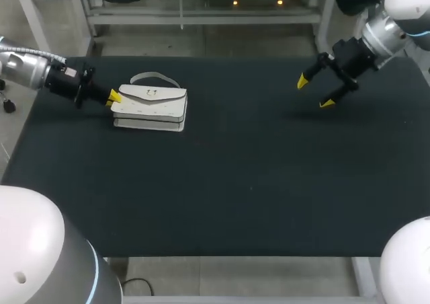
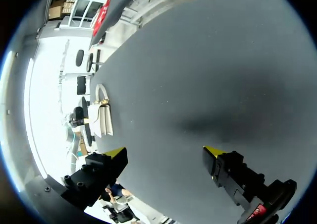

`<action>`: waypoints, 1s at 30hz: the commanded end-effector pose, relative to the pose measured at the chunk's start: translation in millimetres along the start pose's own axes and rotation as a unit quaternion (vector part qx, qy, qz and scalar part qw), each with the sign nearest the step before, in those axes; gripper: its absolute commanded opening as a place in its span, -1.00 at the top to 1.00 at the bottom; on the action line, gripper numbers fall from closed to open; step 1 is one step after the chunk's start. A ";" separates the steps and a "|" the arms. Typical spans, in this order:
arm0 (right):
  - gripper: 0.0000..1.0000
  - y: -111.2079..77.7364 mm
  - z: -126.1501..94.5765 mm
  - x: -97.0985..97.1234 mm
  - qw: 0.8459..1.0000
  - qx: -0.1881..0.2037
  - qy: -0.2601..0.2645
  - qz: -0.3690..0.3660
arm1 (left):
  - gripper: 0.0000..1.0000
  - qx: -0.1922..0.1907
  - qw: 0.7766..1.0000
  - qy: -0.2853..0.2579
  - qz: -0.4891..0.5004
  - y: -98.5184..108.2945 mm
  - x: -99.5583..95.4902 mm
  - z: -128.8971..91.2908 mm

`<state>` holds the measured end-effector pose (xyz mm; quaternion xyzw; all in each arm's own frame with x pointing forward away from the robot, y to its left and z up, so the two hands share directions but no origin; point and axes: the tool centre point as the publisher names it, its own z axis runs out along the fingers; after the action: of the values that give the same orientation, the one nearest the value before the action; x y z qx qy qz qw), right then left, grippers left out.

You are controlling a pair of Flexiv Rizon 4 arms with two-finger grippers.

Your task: Pick up the bag, open it, inspect its contents, close it, and place it on the opposite side

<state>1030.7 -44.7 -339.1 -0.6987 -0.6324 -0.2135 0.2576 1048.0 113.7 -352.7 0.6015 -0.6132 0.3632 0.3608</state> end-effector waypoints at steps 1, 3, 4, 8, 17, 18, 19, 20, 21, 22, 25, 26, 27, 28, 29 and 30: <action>-1.00 1.6 -14.9 -6.0 1.000 -0.004 -0.012 0.005 | 1.00 -0.016 1.000 0.001 0.000 -12.0 -9.2 -14.7; -1.00 1.6 -22.1 -10.0 1.000 -0.009 -0.017 0.004 | 1.00 -0.015 1.000 -0.004 0.001 -15.5 -12.0 -18.8; -1.00 1.9 -24.8 -11.8 1.000 -0.013 -0.021 0.006 | 1.00 -0.012 1.000 -0.008 0.000 -17.0 -13.0 -20.6; -1.00 0.9 -33.7 -18.9 0.999 -0.017 -0.034 0.007 | 1.00 -0.013 1.000 -0.011 0.008 -19.8 -16.3 -30.7; -1.00 0.7 -35.4 -20.8 0.999 -0.015 -0.040 0.008 | 1.00 -0.015 1.000 -0.016 0.010 -23.1 -20.3 -40.3; -1.00 0.7 -35.4 -20.8 0.999 -0.015 -0.040 0.008 | 1.00 -0.015 1.000 -0.016 0.010 -23.1 -20.3 -40.3; -1.00 0.7 -35.4 -20.8 0.999 -0.015 -0.040 0.008 | 1.00 -0.015 1.000 -0.016 0.010 -23.1 -20.3 -40.3; -1.00 0.7 -35.4 -20.8 0.999 -0.015 -0.040 0.008 | 1.00 -0.015 1.000 -0.016 0.010 -23.1 -20.3 -40.3; -1.00 0.7 -35.4 -20.8 0.999 -0.015 -0.040 0.008 | 1.00 -0.015 1.000 -0.016 0.010 -23.1 -20.3 -40.3; -1.00 0.7 -35.4 -20.8 0.999 -0.015 -0.040 0.008 | 1.00 -0.015 1.000 -0.016 0.010 -23.1 -20.3 -40.3; -1.00 0.7 -35.4 -20.8 0.999 -0.015 -0.040 0.008 | 1.00 -0.015 1.000 -0.016 0.010 -23.1 -20.3 -40.3; -1.00 0.7 -35.4 -20.8 0.999 -0.015 -0.040 0.008 | 1.00 -0.015 1.000 -0.016 0.010 -23.1 -20.3 -40.3; -1.00 1.0 -38.2 -23.2 0.999 -0.019 -0.049 0.008 | 1.00 -0.011 0.999 -0.028 0.014 -26.2 -22.2 -44.1; -1.00 1.2 -43.0 -27.0 0.998 -0.024 -0.057 0.012 | 1.00 -0.009 1.000 -0.026 0.012 -28.6 -24.6 -49.2; -1.00 1.9 -47.4 -31.6 0.997 -0.027 -0.072 0.016 | 1.00 -0.010 1.000 -0.015 0.014 -31.8 -27.4 -55.3; -1.00 2.7 -51.9 -36.6 0.996 -0.031 -0.085 0.019 | 1.00 -0.006 1.000 -0.017 0.016 -35.0 -30.5 -62.2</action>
<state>1034.2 -101.4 -328.7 -0.7257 -0.6337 -0.1771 0.2013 1075.7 164.6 -350.3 0.6021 -0.6300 0.3546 0.3389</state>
